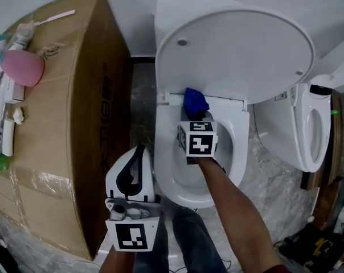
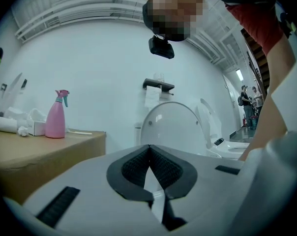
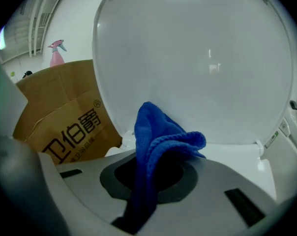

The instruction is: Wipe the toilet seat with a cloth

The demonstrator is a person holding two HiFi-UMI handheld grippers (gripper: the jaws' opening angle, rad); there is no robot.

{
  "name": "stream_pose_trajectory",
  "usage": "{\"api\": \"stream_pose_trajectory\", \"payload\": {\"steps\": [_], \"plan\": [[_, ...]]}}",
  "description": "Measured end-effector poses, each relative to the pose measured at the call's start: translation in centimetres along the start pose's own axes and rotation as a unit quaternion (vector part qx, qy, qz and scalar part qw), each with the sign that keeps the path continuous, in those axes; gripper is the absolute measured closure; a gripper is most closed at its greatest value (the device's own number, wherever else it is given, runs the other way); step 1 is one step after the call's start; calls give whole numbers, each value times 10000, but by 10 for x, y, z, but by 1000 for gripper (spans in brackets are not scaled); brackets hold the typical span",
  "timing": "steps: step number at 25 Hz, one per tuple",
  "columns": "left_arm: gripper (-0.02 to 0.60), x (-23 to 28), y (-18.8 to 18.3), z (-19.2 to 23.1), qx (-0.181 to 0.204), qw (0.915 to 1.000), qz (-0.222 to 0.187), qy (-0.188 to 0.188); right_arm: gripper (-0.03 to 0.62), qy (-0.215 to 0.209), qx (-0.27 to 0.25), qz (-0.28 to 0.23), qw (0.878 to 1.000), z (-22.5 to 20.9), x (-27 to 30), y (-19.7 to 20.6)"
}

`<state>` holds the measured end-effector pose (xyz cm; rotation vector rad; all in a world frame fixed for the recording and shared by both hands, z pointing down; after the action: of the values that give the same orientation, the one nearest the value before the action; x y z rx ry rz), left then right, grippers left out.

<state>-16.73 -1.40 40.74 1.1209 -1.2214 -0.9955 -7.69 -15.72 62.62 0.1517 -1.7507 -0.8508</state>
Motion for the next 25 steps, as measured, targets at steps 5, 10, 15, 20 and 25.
{"api": "stream_pose_trajectory", "payload": {"steps": [5,10,15,20,25], "plan": [[567,-13,5,18,-58,9999,29,-114,533,-330,-336,302,9984,56,11,2],[566,-22,8,35,-175,9996,18,-219,533,-464,-612,498,9958,86,11,13],[567,-28,8,42,-213,9995,26,-227,533,-578,-622,588,9947,107,-1,37],[566,-31,9,43,-196,9996,4,-202,533,-642,-207,669,9955,118,-18,66],[566,-37,8,43,-119,9997,-31,-216,533,-717,41,729,9947,126,-37,96]]}}
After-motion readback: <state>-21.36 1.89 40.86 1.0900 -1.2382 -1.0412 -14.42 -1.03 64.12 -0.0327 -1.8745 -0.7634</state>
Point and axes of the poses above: the fingertips, and each gripper's own axes: x forward along the fingers, z to its left, y out of its underside, the point moved 1 cm from there along -x, backward along the fingers, and after that the axes turned 7 degrees about z, right-handed, at the moved point
